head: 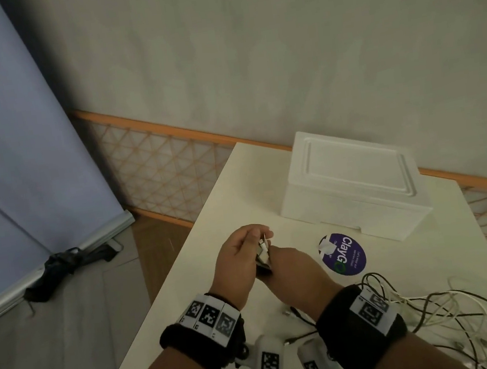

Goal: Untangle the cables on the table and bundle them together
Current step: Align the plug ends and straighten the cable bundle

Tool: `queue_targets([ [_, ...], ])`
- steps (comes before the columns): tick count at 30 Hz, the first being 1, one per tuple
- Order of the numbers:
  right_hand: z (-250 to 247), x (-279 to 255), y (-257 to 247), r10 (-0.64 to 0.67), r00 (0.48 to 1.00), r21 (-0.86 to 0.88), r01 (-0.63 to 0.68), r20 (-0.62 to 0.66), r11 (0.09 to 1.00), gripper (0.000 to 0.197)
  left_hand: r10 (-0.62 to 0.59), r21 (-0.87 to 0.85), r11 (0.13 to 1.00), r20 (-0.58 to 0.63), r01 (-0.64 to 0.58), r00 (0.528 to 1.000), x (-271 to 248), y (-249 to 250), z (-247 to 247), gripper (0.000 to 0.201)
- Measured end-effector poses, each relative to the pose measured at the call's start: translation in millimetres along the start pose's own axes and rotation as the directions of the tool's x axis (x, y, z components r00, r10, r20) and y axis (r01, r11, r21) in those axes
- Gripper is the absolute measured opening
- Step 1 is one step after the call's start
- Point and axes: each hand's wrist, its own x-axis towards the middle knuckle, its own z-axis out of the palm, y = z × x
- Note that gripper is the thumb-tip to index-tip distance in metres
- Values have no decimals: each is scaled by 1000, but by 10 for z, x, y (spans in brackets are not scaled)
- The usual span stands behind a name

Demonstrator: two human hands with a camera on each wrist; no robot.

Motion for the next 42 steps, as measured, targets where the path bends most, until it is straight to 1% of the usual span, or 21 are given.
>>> queue_targets([
  [3,5,32,-20,-35,999,31,35,-17,999,23,47,23,999,3,-47,999,-35,42,11,29],
  [7,21,59,-51,-123,992,-58,123,16,991,23,114,114,987,1,-113,993,-63,50,32,20],
  [10,19,75,-54,-100,995,67,100,-1,993,21,129,136,982,6,-129,992,-64,49,28,29],
  [14,-36,62,-85,-59,997,190,67,-48,980,19,124,114,987,-84,-114,989,-35,-11,32,33],
  [15,-48,54,-96,-71,996,157,78,-52,985,19,157,146,978,-69,-146,985,-22,-29,31,33],
  [17,-59,33,-111,-128,991,22,129,-33,991,23,260,260,929,43,-262,965,6,-79,25,32],
  [19,-65,1,-93,-153,988,-76,153,1,985,27,269,397,860,182,-321,946,22,-108,27,20],
  [21,-38,-14,-16,-90,996,-53,88,-22,995,23,142,430,867,272,-252,952,46,-85,34,23],
  [22,-31,-25,16,-11,999,-5,10,-42,1000,19,57,350,923,289,-161,956,56,-38,38,30],
  [23,-41,-35,34,63,996,33,-61,-56,998,16,-39,186,982,279,-14,960,78,12,41,39],
  [24,-62,-47,32,110,992,60,-106,-68,993,13,-138,-49,986,265,156,954,108,49,49,50],
  [25,-68,-50,32,129,989,67,-124,-76,990,12,-224,-266,918,262,293,939,138,87,59,57],
  [26,-79,-53,22,132,988,69,-127,-81,989,12,-287,-398,837,264,375,921,165,110,63,62],
  [27,-98,-63,6,122,989,51,-118,-82,992,13,-329,-423,806,260,414,908,183,110,72,62],
  [29,-123,-83,-13,97,991,21,-95,-91,995,19,-387,-267,861,206,432,899,177,103,111,53],
  [31,-148,-105,-11,101,991,32,-98,-89,995,29,-393,-78,910,148,407,908,148,106,158,44],
  [33,-169,-121,-11,107,990,31,-105,-93,994,35,-359,7,933,126,361,925,130,102,187,43],
  [37,-180,-153,-17,87,987,41,-82,-133,996,30,-233,134,967,113,217,966,57,79,221,40],
  [39,-170,-176,-13,89,988,52,-83,-130,995,30,-250,133,964,151,231,957,62,91,208,38],
  [41,-185,-193,-24,113,984,77,-103,-136,992,29,-338,-33,933,262,358,904,82,129,172,41],
  [42,-194,-194,-25,121,981,90,-108,-149,990,29,-367,-154,889,323,431,872,96,138,144,43],
])
